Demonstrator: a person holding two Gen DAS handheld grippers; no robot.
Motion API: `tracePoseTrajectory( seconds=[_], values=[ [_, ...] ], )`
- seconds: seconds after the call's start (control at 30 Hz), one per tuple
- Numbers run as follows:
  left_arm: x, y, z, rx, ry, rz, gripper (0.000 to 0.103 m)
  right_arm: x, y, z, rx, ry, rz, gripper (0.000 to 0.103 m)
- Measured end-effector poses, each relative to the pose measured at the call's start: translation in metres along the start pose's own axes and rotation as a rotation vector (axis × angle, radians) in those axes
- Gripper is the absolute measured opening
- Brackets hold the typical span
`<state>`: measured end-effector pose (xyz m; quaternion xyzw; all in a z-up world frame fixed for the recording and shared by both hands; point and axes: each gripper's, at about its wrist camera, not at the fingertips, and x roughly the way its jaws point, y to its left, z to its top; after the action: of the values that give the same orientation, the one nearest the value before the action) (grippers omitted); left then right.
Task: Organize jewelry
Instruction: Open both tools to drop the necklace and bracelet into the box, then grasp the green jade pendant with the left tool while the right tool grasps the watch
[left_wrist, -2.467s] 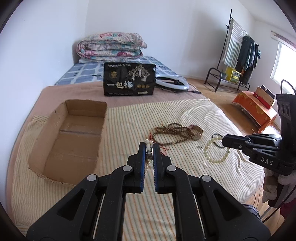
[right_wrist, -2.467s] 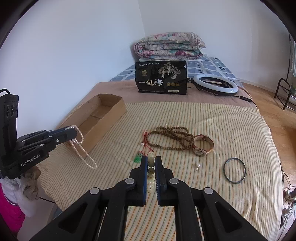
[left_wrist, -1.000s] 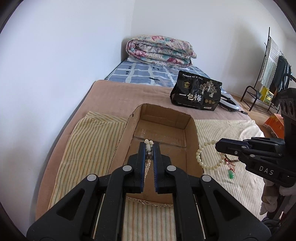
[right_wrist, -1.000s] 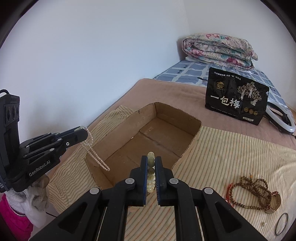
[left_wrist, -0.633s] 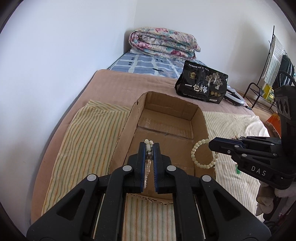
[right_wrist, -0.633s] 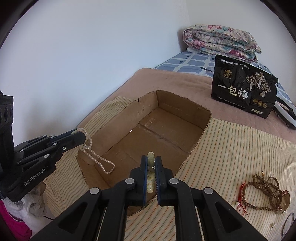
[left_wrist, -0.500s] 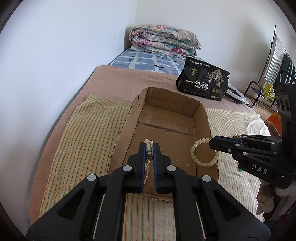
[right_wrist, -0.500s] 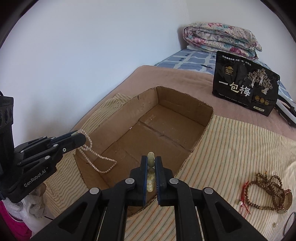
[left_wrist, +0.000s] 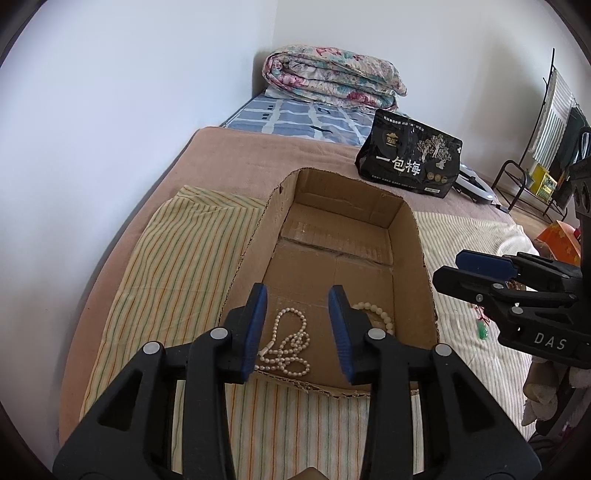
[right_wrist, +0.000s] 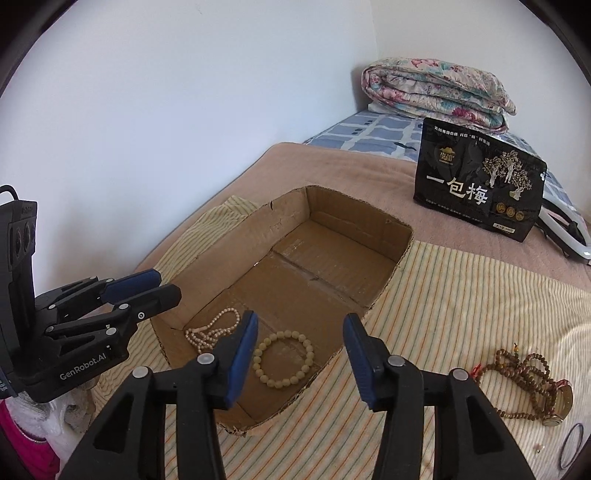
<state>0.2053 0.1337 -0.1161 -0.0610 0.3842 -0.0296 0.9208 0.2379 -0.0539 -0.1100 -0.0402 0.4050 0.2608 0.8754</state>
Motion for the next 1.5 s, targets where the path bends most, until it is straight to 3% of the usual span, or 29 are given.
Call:
tracePoseTrajectory(
  seconds=[0.2,0.53,0.63,0.97,1.1,1.17,1.5],
  values=[
    [-0.004,-0.003,0.0,0.006,-0.005,0.002,0.034,-0.008,-0.001,0.0,-0.003,-0.01,-0.001,0.052],
    [-0.024,-0.015,0.002,0.034,-0.034,0.014,0.035,-0.03,0.001,0.0,-0.015,-0.049,-0.033,0.078],
    [-0.03,-0.02,0.003,0.042,-0.046,0.012,0.041,-0.039,-0.001,0.001,-0.012,-0.067,-0.047,0.087],
    [-0.052,-0.04,0.003,0.067,-0.097,0.009,0.066,-0.065,-0.019,-0.003,0.022,-0.103,-0.079,0.091],
    [-0.058,-0.05,0.004,0.062,-0.105,-0.01,0.068,-0.077,-0.03,-0.01,0.043,-0.113,-0.092,0.093],
    [-0.06,-0.056,0.004,0.065,-0.108,-0.021,0.068,-0.084,-0.036,-0.013,0.052,-0.119,-0.098,0.103],
    [-0.064,-0.099,-0.002,0.111,-0.105,-0.089,0.068,-0.13,-0.072,-0.042,0.048,-0.158,-0.183,0.103]
  ],
)
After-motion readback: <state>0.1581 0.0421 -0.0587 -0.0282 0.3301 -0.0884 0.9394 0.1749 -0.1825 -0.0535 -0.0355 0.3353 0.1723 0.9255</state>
